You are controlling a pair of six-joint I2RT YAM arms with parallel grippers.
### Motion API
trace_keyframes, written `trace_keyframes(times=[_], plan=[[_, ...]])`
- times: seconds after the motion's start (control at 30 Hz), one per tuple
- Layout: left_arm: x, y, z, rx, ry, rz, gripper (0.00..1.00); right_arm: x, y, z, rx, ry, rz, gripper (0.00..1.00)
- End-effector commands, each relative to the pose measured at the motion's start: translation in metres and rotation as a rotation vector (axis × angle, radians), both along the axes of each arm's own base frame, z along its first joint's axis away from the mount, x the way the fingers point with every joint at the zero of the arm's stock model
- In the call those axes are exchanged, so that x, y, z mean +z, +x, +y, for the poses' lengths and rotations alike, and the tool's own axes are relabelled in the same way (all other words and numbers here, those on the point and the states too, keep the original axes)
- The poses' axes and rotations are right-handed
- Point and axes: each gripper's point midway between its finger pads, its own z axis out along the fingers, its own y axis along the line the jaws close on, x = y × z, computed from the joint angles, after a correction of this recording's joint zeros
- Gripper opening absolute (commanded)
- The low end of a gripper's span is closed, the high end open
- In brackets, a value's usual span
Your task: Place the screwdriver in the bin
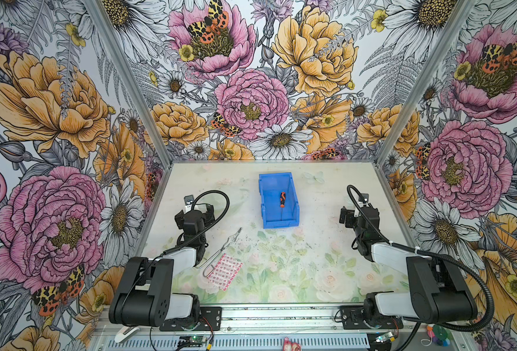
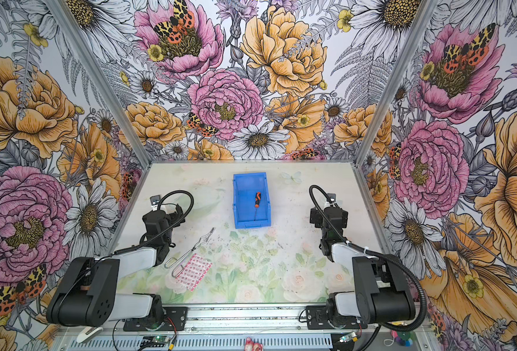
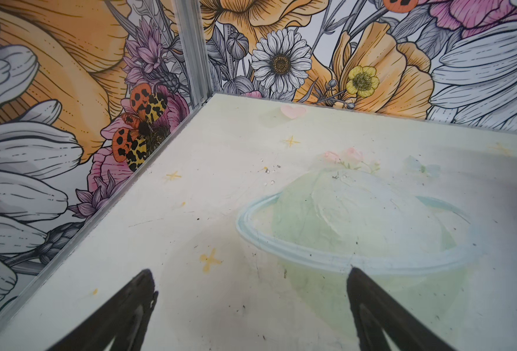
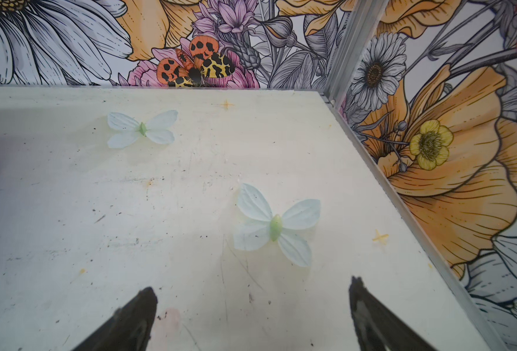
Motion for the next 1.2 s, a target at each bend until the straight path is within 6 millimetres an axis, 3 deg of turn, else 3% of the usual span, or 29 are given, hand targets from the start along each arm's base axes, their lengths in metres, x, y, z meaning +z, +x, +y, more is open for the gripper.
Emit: trace_keyframes(times=[0.0, 0.2, 1.17], plan=[[0.026, 0.017, -0.002, -0.041, 0.027, -0.122, 0.99, 0.028, 0.026, 0.003, 0.041, 0.012, -0.123, 0.99], [0.006, 0.018, -0.003, -0.065, 0.011, -0.127, 0.99, 0.016, 0.028, -0.001, 0.048, 0.047, -0.138, 0.99], [0.004, 0.026, -0.006, -0.134, -0.021, -0.118, 0.99, 0.011, 0.024, -0.001, 0.052, 0.046, -0.162, 0.99]])
